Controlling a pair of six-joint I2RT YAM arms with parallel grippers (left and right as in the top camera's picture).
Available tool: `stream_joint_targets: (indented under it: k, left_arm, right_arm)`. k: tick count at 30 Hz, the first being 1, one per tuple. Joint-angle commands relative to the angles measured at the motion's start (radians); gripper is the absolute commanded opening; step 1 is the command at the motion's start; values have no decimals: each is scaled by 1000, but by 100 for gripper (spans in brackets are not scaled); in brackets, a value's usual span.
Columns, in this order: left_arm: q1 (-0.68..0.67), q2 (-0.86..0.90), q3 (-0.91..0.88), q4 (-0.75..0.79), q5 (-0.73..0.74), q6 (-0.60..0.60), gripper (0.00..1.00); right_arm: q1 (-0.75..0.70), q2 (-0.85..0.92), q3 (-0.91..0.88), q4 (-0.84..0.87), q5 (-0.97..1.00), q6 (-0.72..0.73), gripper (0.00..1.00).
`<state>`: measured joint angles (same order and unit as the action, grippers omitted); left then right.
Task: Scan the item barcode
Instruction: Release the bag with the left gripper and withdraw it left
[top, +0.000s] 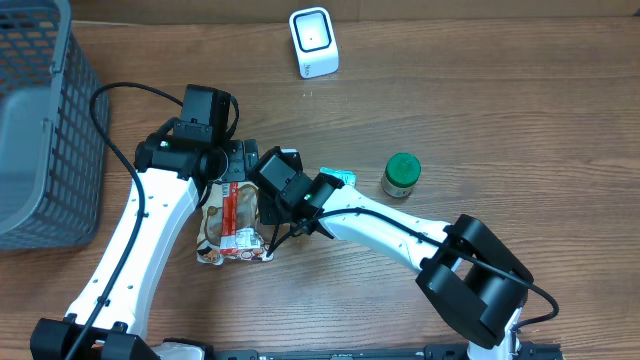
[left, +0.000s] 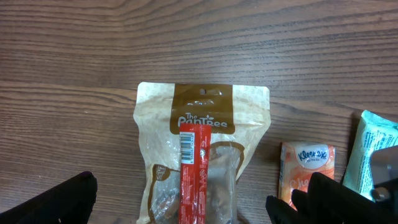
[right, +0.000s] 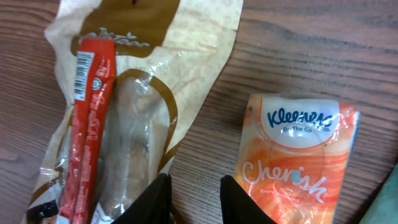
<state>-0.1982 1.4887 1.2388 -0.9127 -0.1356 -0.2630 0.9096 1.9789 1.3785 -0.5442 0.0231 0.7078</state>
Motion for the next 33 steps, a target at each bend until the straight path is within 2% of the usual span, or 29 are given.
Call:
stream_joint_targets:
  k: [1,8,11,19,33]
  left_arm:
    - [2,-4,12,1,-9,-3,100]
    - [2,-4,12,1,-9,-3,99]
    - [2,-4,12,1,-9,-3,100]
    - [2,-4,12,1,-9,-3,100]
    - [2,-4,12,1,-9,-3,100]
  right_arm:
    - [1,29,22,1,-18,1,27]
    - [1,29,47,-48,-8,-5,27]
    - [0,29,72,-117,58,-40,27]
    - [0,29,74,-152,150,-81,29]
    - [11,81,36,-115,179,-80,33]
